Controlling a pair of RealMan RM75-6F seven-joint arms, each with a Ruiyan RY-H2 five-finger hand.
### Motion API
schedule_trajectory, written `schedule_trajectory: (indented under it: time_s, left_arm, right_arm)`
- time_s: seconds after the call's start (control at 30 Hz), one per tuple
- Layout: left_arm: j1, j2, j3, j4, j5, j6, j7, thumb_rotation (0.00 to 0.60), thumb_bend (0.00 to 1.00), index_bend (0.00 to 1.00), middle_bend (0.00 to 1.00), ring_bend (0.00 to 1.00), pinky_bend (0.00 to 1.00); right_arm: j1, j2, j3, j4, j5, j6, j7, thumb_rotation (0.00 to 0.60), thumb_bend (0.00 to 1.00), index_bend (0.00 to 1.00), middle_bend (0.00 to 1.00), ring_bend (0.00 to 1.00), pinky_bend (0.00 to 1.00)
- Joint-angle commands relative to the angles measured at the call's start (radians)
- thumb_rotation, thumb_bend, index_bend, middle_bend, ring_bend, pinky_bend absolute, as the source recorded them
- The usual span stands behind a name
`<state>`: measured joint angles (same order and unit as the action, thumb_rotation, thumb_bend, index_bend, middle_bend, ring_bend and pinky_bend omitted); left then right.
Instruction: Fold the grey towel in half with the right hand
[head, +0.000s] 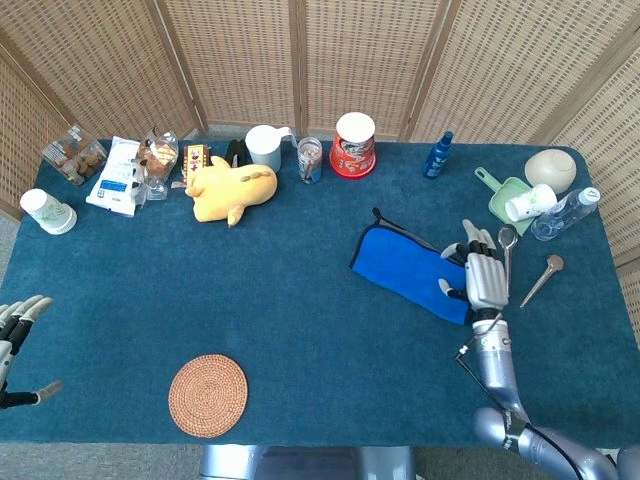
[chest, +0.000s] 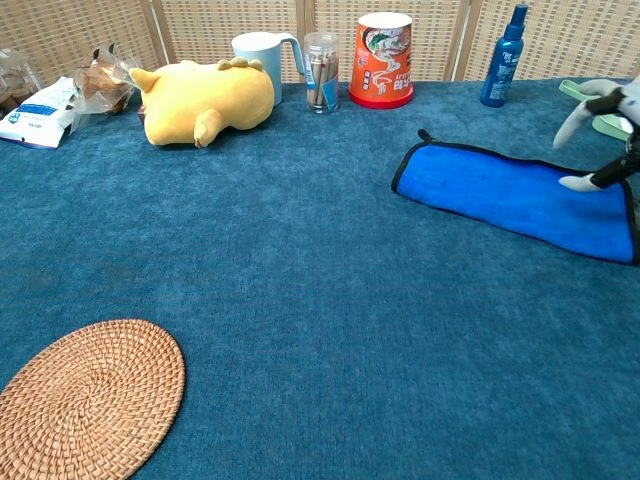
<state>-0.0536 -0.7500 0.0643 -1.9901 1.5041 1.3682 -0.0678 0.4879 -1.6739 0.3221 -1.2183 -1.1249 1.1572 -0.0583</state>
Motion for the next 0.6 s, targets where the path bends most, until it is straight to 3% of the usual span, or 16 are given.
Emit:
schedule_trajectory:
  time_s: [0.03,0.2,0.6]
  left_arm:
    - [0.0,0.0,0.0,0.0,0.0,0.0,-0.001,0.6,0.16,0.0,0.0,0.0,0.0]
    - [-0.001,0.002,-0.003,0.002,-0.005,0.002,-0.01,0.6,0.16,0.0,0.0,0.0,0.0]
    - [-0.005,0.002,-0.006,0.004,-0.014,-0.009,-0.011,0.6,0.16,0.0,0.0,0.0,0.0]
  right_arm:
    - [0.03,-0.002,0.011,-0.008,0.016,-0.024,-0.05,0.6,0.23,0.57,0.0,0.0,0.01]
    - [0.061,-0.011,0.017,-0.003,0.04,-0.046,-0.113,0.6,0.25,0.61,0.0,0.0,0.01]
    - [0.119,-0.059,0.033,0.088,0.167,-0.118,-0.248,0.6,0.29,0.58,0.0,0.0,0.0]
